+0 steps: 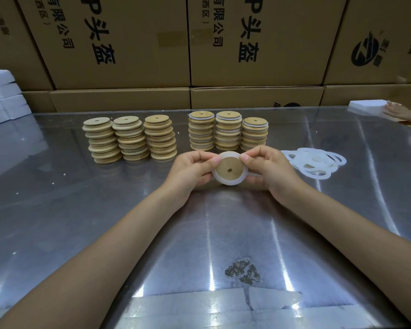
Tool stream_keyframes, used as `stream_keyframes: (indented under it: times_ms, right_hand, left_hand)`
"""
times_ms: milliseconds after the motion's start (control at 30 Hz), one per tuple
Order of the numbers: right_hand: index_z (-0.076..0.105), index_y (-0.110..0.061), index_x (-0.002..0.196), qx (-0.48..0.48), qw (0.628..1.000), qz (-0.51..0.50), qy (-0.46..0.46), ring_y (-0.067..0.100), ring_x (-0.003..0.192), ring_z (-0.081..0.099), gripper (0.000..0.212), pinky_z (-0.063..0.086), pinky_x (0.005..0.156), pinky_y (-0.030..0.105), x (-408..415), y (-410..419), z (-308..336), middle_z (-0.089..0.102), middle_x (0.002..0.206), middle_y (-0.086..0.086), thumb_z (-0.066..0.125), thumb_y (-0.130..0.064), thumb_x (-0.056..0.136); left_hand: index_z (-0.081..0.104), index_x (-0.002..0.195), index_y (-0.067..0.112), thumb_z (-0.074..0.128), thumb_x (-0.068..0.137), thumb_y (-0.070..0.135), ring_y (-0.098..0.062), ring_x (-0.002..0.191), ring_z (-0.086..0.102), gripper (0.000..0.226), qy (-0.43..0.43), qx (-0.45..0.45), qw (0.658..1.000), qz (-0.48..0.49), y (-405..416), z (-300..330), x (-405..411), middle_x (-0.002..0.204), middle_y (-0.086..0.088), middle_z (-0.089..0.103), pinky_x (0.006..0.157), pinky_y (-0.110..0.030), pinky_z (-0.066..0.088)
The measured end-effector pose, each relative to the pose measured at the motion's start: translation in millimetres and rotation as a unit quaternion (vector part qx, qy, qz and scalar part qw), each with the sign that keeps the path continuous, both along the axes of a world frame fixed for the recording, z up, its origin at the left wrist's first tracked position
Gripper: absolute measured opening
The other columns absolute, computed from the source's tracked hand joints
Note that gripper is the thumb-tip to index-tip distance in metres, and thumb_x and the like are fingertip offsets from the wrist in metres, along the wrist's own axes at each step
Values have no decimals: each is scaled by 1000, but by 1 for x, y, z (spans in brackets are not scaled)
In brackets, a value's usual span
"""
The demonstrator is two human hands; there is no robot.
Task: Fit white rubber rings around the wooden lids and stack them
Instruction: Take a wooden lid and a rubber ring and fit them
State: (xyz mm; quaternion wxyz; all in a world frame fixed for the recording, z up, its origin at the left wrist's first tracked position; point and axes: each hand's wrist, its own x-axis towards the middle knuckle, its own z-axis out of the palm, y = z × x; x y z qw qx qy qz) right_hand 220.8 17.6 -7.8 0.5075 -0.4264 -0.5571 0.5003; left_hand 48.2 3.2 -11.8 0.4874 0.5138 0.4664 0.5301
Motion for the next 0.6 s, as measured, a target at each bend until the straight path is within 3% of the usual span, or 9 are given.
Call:
stream_keyframes:
  times_ms: [67, 200, 333, 500, 600]
  right_hand:
    - [60, -14, 80, 2, 1000, 4, -5, 10, 75, 65, 11, 55, 59, 21, 0, 0, 0, 67, 84, 5, 61, -12, 91]
    - [61, -11, 84, 2, 1000, 17, 3, 17, 81, 66, 6, 58, 77, 33, 3, 0, -2, 67, 89, 9, 61, -11, 90]
    - [61, -9, 88, -5, 999, 41, 21, 16, 81, 68, 4, 59, 71, 30, 6, 2, -3, 68, 88, 10, 65, -10, 87]
    - [59, -18, 83, -22, 997, 39, -68, 12, 75, 69, 14, 56, 67, 24, 10, 4, -3, 72, 81, 2, 73, -20, 81]
    - [60, -12, 81, -26, 999, 47, -1, 17, 77, 71, 13, 59, 68, 28, 11, 5, -4, 73, 79, 5, 73, -11, 79]
  left_hand:
    - [67, 86, 14, 64, 88, 14, -3, 76, 67, 4, -5, 2, 1000, -8, 1, -1, -2, 79, 3, 72, 69, -16, 55]
    - [67, 89, 16, 66, 87, 12, -7, 82, 67, 4, 19, 15, 999, -31, 1, -3, -4, 85, 2, 72, 79, -21, 54]
    - [66, 94, 14, 68, 85, 8, -17, 89, 62, 11, 56, 22, 997, -43, -1, -1, -7, 93, -7, 71, 86, -33, 50]
    - [67, 95, 12, 70, 83, 7, -12, 82, 65, 13, 73, 42, 996, -37, -2, 0, -8, 95, -9, 71, 75, -23, 52]
    - [62, 97, 11, 72, 81, 5, -13, 82, 65, 20, 87, 46, 994, -38, 0, -1, -8, 95, -8, 71, 76, -27, 54]
